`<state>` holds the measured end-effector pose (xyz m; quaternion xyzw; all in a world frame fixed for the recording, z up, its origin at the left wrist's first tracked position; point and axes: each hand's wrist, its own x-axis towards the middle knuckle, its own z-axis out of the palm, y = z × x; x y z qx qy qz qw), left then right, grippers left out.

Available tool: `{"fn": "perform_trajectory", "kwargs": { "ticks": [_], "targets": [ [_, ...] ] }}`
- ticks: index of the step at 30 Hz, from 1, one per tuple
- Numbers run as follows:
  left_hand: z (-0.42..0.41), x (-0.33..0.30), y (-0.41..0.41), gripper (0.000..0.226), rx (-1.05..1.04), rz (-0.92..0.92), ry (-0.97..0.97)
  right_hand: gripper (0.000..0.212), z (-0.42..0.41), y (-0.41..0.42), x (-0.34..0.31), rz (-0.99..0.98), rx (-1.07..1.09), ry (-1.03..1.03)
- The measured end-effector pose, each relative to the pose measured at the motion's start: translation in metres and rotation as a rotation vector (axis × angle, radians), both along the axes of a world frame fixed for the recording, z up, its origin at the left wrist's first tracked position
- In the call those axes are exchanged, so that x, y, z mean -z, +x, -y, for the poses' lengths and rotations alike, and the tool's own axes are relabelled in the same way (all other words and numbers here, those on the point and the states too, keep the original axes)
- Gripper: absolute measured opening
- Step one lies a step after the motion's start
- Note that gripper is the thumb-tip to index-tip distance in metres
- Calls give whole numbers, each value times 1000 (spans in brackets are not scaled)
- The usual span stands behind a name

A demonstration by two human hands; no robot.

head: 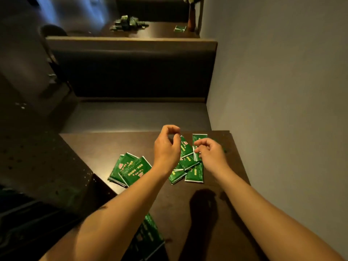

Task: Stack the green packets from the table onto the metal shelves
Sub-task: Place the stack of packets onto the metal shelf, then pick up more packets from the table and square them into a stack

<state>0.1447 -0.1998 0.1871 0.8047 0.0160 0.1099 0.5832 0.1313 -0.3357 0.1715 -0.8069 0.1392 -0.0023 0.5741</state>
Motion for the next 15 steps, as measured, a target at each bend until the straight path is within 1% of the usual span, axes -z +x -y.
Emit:
{"fn": "perform_trajectory", "kwargs": {
  "ticks": [2,4,6,8,9,11,12,13,15],
  "targets": [
    [-1,34,1,15,-30,-70,58,22,8,11,37,-52,-19,-182],
    [-9,74,4,13,-58,-149,155,20,16,25,80,-99,-55,-358],
    [-25,105,5,13,-75,-214,293,16,21,33,114,-145,-100,-537],
    [-44,127,5,18,-73,-269,461,15,23,43,135,-160,-155,-720],
    [-55,138,5,25,-78,-270,568,20,22,49,144,-143,-178,-797],
    [-74,150,7,40,-99,-242,815,39,19,62,151,-112,-211,-897],
    [-82,155,9,47,-116,-258,918,48,18,69,152,-113,-230,-936],
    [-90,163,12,51,-126,-307,991,58,15,78,156,-128,-258,-973],
    [-102,177,19,56,-116,-431,1055,73,12,96,162,-190,-308,-1049]
  ]
}}
